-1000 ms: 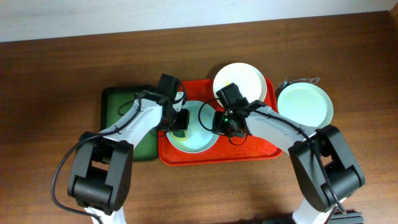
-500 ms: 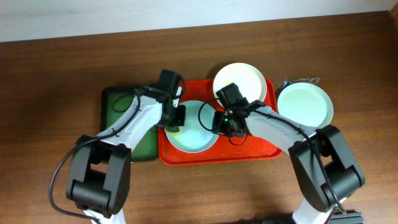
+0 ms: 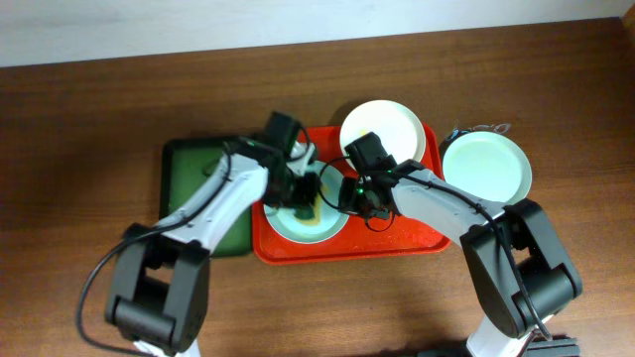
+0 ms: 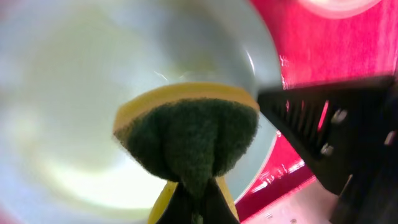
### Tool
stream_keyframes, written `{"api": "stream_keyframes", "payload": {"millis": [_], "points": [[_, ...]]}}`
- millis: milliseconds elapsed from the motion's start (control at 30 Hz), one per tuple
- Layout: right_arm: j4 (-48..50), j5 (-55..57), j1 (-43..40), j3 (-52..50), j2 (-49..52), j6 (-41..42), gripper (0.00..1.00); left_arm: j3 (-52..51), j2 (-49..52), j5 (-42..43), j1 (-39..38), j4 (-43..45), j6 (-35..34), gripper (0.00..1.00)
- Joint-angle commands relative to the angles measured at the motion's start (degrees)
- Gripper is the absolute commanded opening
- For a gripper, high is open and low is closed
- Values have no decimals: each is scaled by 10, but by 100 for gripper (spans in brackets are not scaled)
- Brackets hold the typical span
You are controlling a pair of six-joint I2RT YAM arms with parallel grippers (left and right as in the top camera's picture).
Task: Clean dirty plates on tray and stack at the side
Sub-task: 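Scrub the light-green plate with the sponge while the right gripper holds it, then put the sponge back in the green tray and open the left gripper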
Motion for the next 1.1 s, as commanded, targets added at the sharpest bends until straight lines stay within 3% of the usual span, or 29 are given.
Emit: {"api": "stream_keyframes", "payload": {"millis": [0,67,300,733,1067], "points": [[2,5,4,-2,6,2,4,73,-72,-157,45,-51,-3,0],[1,5,4,-2,6,2,4,87,-82,-252,80,-86,-3,0],[2,5,4,-2,6,2,4,83,-78,-259,183,-115,30,0],[1,5,4,-2,6,2,4,82,58,-277,188,-117,51,0],[1,5,4,-2,6,2,4,81,76,-281,205,-119,50,0]]}}
